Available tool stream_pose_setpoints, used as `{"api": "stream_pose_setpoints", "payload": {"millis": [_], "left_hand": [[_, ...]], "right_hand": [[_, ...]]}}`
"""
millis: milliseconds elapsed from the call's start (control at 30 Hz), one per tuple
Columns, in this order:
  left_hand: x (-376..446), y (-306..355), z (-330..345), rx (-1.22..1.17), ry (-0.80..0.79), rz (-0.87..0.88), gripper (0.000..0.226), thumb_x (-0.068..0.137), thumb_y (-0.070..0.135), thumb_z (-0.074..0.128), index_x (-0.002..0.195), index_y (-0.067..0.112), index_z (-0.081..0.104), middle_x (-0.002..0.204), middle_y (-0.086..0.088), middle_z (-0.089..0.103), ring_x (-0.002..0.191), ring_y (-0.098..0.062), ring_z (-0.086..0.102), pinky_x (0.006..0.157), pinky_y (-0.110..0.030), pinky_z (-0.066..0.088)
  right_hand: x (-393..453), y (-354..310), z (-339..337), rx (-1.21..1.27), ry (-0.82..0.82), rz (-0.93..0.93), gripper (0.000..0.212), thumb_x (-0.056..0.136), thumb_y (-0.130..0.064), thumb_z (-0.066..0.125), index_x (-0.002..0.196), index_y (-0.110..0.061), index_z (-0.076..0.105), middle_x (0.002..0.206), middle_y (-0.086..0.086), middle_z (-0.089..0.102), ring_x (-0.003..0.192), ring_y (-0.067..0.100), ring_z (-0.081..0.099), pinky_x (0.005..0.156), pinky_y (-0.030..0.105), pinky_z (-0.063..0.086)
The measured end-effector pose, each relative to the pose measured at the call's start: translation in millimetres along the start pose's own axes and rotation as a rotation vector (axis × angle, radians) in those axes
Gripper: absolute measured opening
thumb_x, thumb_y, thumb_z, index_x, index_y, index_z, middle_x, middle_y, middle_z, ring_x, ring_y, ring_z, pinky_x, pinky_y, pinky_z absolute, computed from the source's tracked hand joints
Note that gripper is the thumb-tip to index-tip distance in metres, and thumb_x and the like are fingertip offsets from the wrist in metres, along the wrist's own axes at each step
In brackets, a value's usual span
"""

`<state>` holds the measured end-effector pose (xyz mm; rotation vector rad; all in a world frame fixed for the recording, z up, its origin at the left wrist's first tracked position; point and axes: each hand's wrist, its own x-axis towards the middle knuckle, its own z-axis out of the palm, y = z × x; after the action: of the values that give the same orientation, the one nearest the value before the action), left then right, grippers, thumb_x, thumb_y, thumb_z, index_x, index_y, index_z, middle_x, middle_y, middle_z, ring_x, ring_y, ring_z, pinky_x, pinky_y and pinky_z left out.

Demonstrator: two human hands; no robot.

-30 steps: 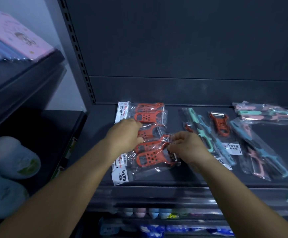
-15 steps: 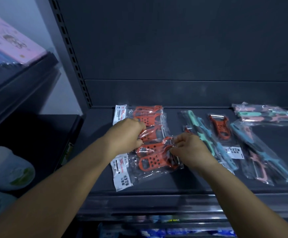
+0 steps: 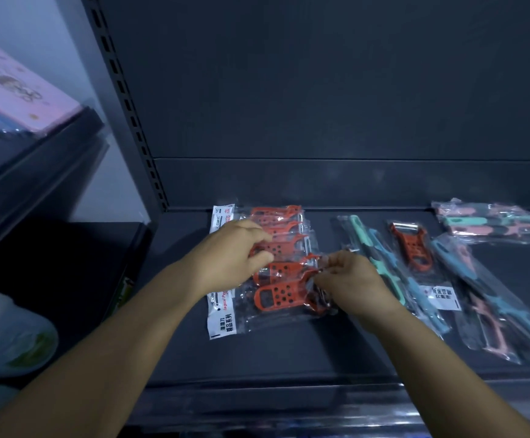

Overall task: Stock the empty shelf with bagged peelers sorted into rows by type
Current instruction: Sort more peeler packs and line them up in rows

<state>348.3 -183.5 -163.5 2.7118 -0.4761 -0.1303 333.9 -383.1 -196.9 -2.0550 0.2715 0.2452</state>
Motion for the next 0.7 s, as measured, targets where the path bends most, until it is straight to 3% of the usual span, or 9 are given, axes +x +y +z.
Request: {"api": "stream_pose_setpoints", "payload": {"millis": [133,200,300,400,500,533,600,700], "left_hand": [[-15,5,6,0.025,-0.027,0.024,0.062,0.088,0.044,0.061,0.143,0.027,0.039,0.149,0.012,0.034,0.136,-0.007,0.031,0.113,-0.027,0.028],[-13,8,11,0.075,-0.017,0.021,0.064,0.089,0.041,0.060,0.146,0.027,0.033,0.151,0.011,0.030,0.139,-0.010,0.027,0.114,-0.030,0.026],[-9,12,19,0.140,-0.017,0.021,0.061,0.093,0.034,0.057,0.147,0.026,0.030,0.148,0.009,0.032,0.136,-0.013,0.029,0.112,-0.030,0.028],[-10,14,26,0.184,-0.015,0.021,0.056,0.094,0.029,0.055,0.145,0.023,0.033,0.143,0.007,0.037,0.132,-0.015,0.034,0.106,-0.027,0.030],[-12,15,30,0.200,-0.026,0.016,0.060,0.096,0.030,0.051,0.149,0.020,0.024,0.154,0.004,0.024,0.141,-0.016,0.022,0.114,-0.027,0.020],[-13,16,30,0.201,-0.045,0.014,0.065,0.096,0.032,0.050,0.151,0.020,0.017,0.158,0.003,0.016,0.145,-0.017,0.015,0.116,-0.027,0.014],[-14,19,30,0.210,-0.090,0.017,0.070,0.097,0.035,0.047,0.152,0.020,0.007,0.160,0.002,0.005,0.147,-0.016,0.006,0.117,-0.028,0.007],[-13,20,32,0.217,-0.114,0.007,0.068,0.099,0.032,0.045,0.152,0.019,0.005,0.161,0.002,0.003,0.147,-0.017,0.004,0.118,-0.029,0.007]], "right_hand": [[5,-8,8,0.131,0.018,0.001,0.018,0.074,0.005,0.056,0.066,-0.009,0.063,0.069,0.015,0.073,0.053,0.025,0.060,0.059,0.042,0.052],[10,-9,14,0.118,0.064,-0.016,0.015,0.076,0.002,0.057,0.074,-0.011,0.063,0.069,0.009,0.073,0.055,0.022,0.061,0.061,0.036,0.052],[14,-6,19,-0.053,0.136,-0.041,0.016,0.078,-0.008,0.060,0.092,-0.015,0.059,0.077,-0.001,0.068,0.073,0.021,0.064,0.068,0.028,0.050],[7,-2,19,-0.233,0.168,-0.073,0.024,0.080,-0.018,0.062,0.104,-0.019,0.055,0.109,0.006,0.056,0.095,0.025,0.059,0.084,0.026,0.043],[2,1,19,-0.320,0.160,-0.082,0.052,0.085,-0.025,0.061,0.132,-0.012,0.044,0.132,0.013,0.042,0.120,0.031,0.048,0.102,0.033,0.039],[3,1,19,-0.341,0.148,-0.083,0.055,0.084,-0.027,0.061,0.134,-0.010,0.043,0.132,0.014,0.044,0.122,0.033,0.046,0.104,0.036,0.039],[4,0,22,-0.365,0.126,-0.100,0.044,0.082,-0.028,0.062,0.119,-0.008,0.050,0.120,0.015,0.055,0.115,0.034,0.050,0.096,0.038,0.043],[5,-3,25,-0.361,0.123,-0.100,0.028,0.083,-0.026,0.060,0.105,-0.010,0.051,0.112,0.013,0.060,0.108,0.035,0.053,0.091,0.040,0.045]]}}
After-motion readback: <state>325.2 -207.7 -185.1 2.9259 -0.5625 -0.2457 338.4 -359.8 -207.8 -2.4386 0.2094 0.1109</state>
